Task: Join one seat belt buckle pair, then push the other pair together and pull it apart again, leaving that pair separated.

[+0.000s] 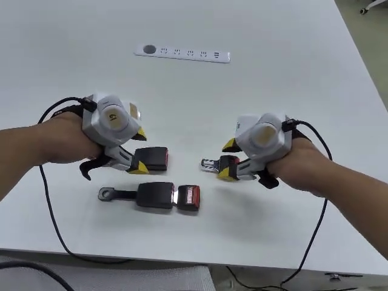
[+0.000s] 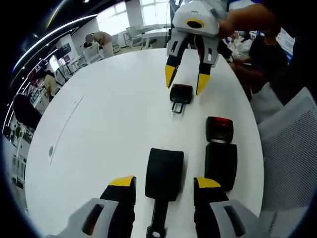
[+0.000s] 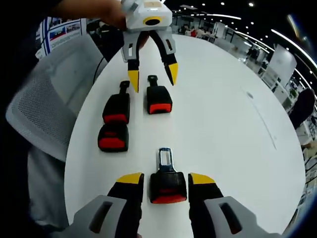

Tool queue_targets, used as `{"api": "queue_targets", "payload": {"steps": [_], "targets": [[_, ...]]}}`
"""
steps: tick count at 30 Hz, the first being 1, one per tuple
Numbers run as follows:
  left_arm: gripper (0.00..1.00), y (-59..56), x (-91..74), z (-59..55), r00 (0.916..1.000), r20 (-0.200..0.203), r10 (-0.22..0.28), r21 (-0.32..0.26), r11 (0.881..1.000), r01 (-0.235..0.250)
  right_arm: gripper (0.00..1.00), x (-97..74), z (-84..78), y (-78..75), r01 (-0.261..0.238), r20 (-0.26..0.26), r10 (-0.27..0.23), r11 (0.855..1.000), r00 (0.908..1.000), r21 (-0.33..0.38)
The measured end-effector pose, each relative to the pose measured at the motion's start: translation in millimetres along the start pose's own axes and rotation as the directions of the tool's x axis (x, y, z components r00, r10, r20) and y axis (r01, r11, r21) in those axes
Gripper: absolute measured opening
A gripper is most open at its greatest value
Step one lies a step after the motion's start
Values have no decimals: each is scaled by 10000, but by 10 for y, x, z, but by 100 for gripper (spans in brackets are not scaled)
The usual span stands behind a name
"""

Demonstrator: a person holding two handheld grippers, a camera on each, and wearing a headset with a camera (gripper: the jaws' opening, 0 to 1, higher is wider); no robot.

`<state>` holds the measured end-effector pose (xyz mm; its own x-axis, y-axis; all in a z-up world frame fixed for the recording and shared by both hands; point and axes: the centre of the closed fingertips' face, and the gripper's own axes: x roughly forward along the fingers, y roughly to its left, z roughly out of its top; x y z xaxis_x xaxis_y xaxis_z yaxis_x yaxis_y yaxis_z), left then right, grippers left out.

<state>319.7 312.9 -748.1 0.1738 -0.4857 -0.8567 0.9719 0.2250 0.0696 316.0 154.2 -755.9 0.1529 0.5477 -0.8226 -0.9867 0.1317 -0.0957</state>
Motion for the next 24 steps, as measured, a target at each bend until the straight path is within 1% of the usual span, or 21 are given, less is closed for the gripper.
{"api": "queue_targets", "payload": {"steps": [2,3,5,7,9,12,15,19,21,24], "targets": [[48,-18,35,5,10000,-48,-14,-89,10000,14,32,7,-83,-50,150,-154,-152,9998,9998,-136],[48,-29,67,-15,10000,-63,-63,-12,10000,63,32,31,-123,-65,128,-174,-129,9999,9998,-67],[47,-33,108,-47,9999,-133,-96,132,9999,98,32,24,-152,-56,40,-137,-38,9998,9999,187],[44,-43,157,-68,9996,-107,-263,88,9996,264,31,54,-210,-75,67,-207,-63,9998,9998,181],[42,-54,194,-94,9991,-161,-385,144,9991,387,31,51,-224,-55,-54,-266,59,9998,9996,186],[41,-39,226,-126,9984,-276,-490,248,9985,497,31,49,-245,-55,-127,-301,133,9997,9995,208],[38,-79,218,-102,9980,-330,-543,297,9980,553,32,69,-264,-38,-227,-397,231,9997,9989,103],[37,-101,241,-146,9965,-637,-549,561,9967,585,32,96,-283,-34,-350,-414,355,9993,9985,128],[36,-99,230,-137,9967,-576,-568,458,9972,594,32,95,-296,-31,-378,-344,390,9987,9986,329],[35,-101,218,-134,9967,-544,-597,523,9967,625,32,93,-296,-26,-400,-216,411,9981,9989,477]]}}
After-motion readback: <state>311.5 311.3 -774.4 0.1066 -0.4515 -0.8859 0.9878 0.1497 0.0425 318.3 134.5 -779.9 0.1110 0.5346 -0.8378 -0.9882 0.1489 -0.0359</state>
